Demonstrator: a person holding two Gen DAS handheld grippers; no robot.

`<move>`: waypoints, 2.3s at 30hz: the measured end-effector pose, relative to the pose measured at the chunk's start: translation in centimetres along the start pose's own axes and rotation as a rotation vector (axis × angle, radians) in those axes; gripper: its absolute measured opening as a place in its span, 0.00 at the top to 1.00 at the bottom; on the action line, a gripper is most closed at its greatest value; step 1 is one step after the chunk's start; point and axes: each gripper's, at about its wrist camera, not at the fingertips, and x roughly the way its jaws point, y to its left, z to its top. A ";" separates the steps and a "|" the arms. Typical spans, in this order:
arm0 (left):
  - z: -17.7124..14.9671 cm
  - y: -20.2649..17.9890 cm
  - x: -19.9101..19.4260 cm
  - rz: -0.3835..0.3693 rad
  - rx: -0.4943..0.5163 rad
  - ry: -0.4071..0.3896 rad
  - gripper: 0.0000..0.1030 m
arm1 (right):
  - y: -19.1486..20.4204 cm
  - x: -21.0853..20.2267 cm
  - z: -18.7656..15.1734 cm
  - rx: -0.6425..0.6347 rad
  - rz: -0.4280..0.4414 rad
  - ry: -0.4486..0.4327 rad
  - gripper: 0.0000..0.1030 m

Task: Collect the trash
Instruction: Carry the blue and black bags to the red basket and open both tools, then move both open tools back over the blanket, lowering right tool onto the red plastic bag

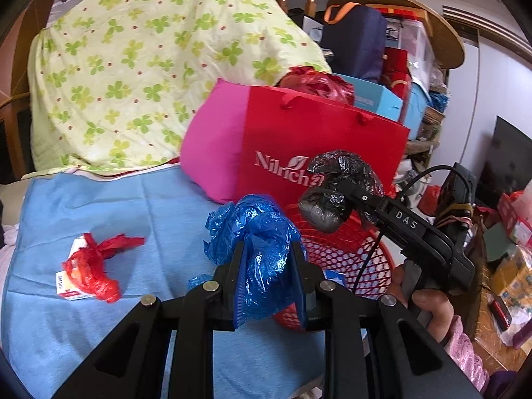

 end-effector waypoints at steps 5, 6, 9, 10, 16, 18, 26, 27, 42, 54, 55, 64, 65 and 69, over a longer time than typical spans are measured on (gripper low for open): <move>0.5 -1.5 0.6 -0.040 0.027 0.000 0.75 | -2.3 -1.2 0.9 0.078 -0.006 -0.026 0.61; 0.6 -1.7 0.7 -0.048 0.029 0.001 0.75 | -2.7 -1.4 1.0 0.090 -0.012 -0.031 0.61; 0.9 -2.6 1.3 -0.069 0.040 0.008 0.75 | -3.5 -1.9 1.4 0.115 -0.024 -0.043 0.61; 1.0 -2.9 1.5 -0.077 0.045 0.011 0.75 | -3.8 -2.1 1.5 0.122 -0.027 -0.048 0.61; 1.4 -4.5 3.7 -0.106 0.074 0.041 0.74 | -4.7 -3.0 1.7 0.152 -0.041 -0.069 0.61; 1.4 -4.7 5.0 -0.120 0.063 0.062 0.73 | -5.1 -3.2 1.8 0.166 -0.045 -0.071 0.61; -0.4 -3.7 8.3 -0.083 0.033 0.138 0.40 | -4.9 -2.3 1.8 0.179 -0.090 -0.042 0.37; -0.7 -3.4 8.1 -0.074 0.032 0.139 0.40 | -4.9 -2.4 1.8 0.180 -0.089 -0.046 0.37; -8.4 10.0 -0.3 0.234 -0.124 0.166 0.40 | 3.0 -1.3 0.1 -0.069 0.063 -0.098 0.37; -14.1 21.4 -6.1 0.444 -0.371 0.154 0.40 | 13.4 5.3 -6.8 -0.330 0.227 0.119 0.37; -14.3 21.8 -6.1 0.446 -0.379 0.150 0.40 | 13.7 6.4 -7.4 -0.325 0.222 0.162 0.37; -15.3 24.9 -5.2 0.445 -0.407 0.161 0.39 | 14.5 16.5 -13.1 -0.219 0.198 0.532 0.36; -15.4 25.4 -5.0 0.448 -0.410 0.163 0.39 | 14.7 17.8 -13.9 -0.215 0.198 0.572 0.36; -14.9 27.8 -4.0 0.461 -0.415 0.159 0.39 | 15.7 21.9 -16.8 -0.246 0.190 0.656 0.36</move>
